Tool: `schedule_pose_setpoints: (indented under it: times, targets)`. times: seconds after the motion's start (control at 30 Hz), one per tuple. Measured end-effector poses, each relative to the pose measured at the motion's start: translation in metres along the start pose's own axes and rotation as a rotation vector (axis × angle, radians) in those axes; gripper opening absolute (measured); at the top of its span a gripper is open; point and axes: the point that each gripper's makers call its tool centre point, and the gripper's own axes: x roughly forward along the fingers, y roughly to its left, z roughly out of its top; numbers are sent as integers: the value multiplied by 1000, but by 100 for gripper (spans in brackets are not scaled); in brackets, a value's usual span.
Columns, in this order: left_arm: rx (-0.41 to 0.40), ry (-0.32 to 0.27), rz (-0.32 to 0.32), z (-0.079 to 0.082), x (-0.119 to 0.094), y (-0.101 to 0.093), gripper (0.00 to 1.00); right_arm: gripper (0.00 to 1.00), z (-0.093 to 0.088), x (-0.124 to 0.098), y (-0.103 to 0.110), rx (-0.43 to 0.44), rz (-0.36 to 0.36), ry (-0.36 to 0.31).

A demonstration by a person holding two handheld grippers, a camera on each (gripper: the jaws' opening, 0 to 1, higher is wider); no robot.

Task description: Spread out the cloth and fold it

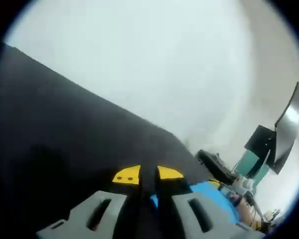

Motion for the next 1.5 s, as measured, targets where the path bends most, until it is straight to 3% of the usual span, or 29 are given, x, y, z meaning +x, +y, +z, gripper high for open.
schedule_pose_setpoints:
  times: [0.07,0.1,0.13,0.2,0.23,0.33,0.4,0.47,0.53,0.63,0.67,0.7,0.73,0.77,0.87,0.9,0.97,1.0,1.07,1.1,1.2,1.27,1.43,1.5]
  targets:
    - [43,5,-27,-11,-18,-22,13,15,8,-9,-38,19,-157,-45]
    - [74,-7,-73,-16,-28,-36,13,9,6,-12,-47,65,-187,-47]
    - [80,-5,-110,-25,-38,-49,13,11,3,-14,-49,155,-184,-48]
    - [84,30,-154,-45,-57,-67,13,10,9,-15,-45,239,-125,-83]
    - [99,49,-167,-56,-66,-75,13,10,15,-17,-39,237,-93,-102]
    - [233,155,-156,-93,-89,-83,14,11,37,-39,-17,70,-85,-139]
    - [355,224,-134,-117,-109,-86,15,13,51,-68,19,-18,-18,-202]
    - [456,280,-97,-135,-129,-84,15,16,50,-113,44,-12,-24,-271]
    - [533,306,-69,-146,-148,-82,15,18,36,-153,74,-156,51,-265]
    - [578,268,-82,-151,-157,-88,16,20,16,-195,97,-185,125,-252]
    - [627,247,-89,-152,-155,-88,16,18,8,-201,103,-189,162,-226]
    - [663,238,-69,-152,-152,-85,16,18,-12,-212,106,-76,203,-146]
    - [674,234,-51,-153,-148,-82,16,18,-13,-213,105,-53,201,-149]
    - [668,235,-46,-155,-144,-82,16,18,-19,-215,98,-13,180,-140]
    - [625,225,-62,-158,-131,-83,21,21,-43,-206,77,-136,82,-46]
    - [620,226,-55,-160,-126,-81,20,22,-49,-202,73,-117,64,-25]
    - [637,247,-36,-164,-119,-73,21,22,-55,-193,76,-73,96,-8]
    - [643,231,-49,-162,-118,-75,20,19,-59,-190,77,-46,114,8]
    - [671,226,-51,-159,-118,-75,9,7,-63,-186,84,-3,184,19]
    - [677,229,-29,-157,-120,-71,4,3,-59,-185,76,57,146,-7]
    - [665,216,-43,-152,-127,-70,0,1,-58,-190,72,75,163,12]
    - [616,202,-70,-148,-132,-72,0,1,-53,-194,71,84,159,-8]
    - [525,198,-96,-141,-141,-70,0,0,-55,-203,68,-4,154,9]
    - [373,227,-160,-146,-146,-76,0,0,-55,-206,65,31,149,-6]
